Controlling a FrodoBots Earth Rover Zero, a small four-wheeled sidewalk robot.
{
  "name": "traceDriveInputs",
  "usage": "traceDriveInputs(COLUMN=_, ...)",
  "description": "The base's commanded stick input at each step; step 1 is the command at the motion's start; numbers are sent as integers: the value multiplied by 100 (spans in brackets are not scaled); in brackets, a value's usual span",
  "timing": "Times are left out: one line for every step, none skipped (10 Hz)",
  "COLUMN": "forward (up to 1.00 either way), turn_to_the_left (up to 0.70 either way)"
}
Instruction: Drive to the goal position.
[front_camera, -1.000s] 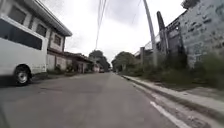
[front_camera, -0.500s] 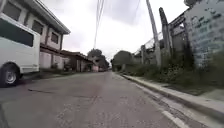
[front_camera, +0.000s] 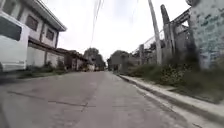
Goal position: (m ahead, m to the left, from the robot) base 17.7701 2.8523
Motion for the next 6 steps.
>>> traceDriveInputs(forward=100, turn_to_the_left=0)
traceDriveInputs(forward=100, turn_to_the_left=0)
traceDriveInputs(forward=100, turn_to_the_left=0)
traceDriveInputs(forward=100, turn_to_the_left=0)
traceDriveInputs(forward=100, turn_to_the_left=0)
traceDriveInputs(forward=100, turn_to_the_left=0)
